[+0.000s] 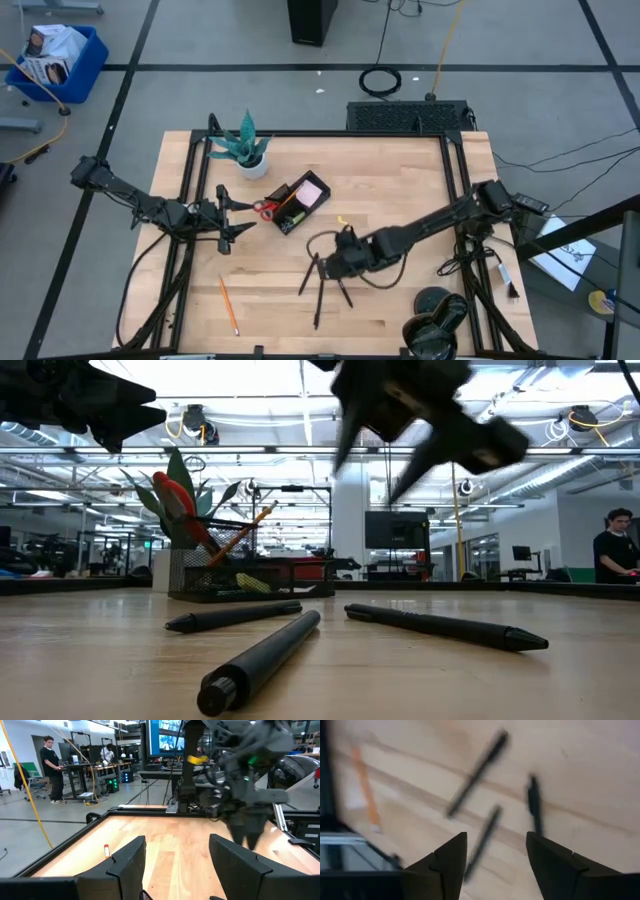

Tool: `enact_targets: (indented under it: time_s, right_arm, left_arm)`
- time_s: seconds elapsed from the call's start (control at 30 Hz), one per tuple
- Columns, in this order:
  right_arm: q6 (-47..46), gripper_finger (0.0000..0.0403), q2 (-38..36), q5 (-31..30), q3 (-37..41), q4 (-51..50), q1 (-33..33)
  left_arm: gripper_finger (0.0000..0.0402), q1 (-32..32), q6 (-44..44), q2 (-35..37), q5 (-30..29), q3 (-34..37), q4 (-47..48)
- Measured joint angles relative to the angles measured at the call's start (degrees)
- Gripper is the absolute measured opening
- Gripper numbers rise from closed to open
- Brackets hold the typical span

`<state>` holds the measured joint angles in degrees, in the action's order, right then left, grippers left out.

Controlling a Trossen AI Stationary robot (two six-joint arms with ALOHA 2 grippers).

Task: Pick and place office supplies into organizer
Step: Put the black pen into the black desk organizer

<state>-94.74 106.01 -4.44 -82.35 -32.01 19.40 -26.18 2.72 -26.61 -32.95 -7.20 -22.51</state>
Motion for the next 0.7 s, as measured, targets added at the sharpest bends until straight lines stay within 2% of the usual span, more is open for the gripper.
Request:
enact_targets:
  time_s: [0.3, 0.47, 0.7]
  right_arm:
    - [2.4, 0.0202, 5.1, 0.3, 0.2, -3.3, 4.4]
    - [-4.2, 0.0203, 4.8, 1.5, 0.2, -5.9, 6.2]
    - [-5.8, 0.0202, 4.9, 0.7, 2.1, -2.1, 9.3]
  left_arm:
    - [0.0223, 0.0, 0.0, 0.0, 0.0, 0.0, 0.0]
    - [0.0223, 0.0, 0.0, 0.0, 0.0, 0.0, -0.1]
    - [0.0223, 0.0, 0.0, 0.0, 0.0, 0.0, 0.0]
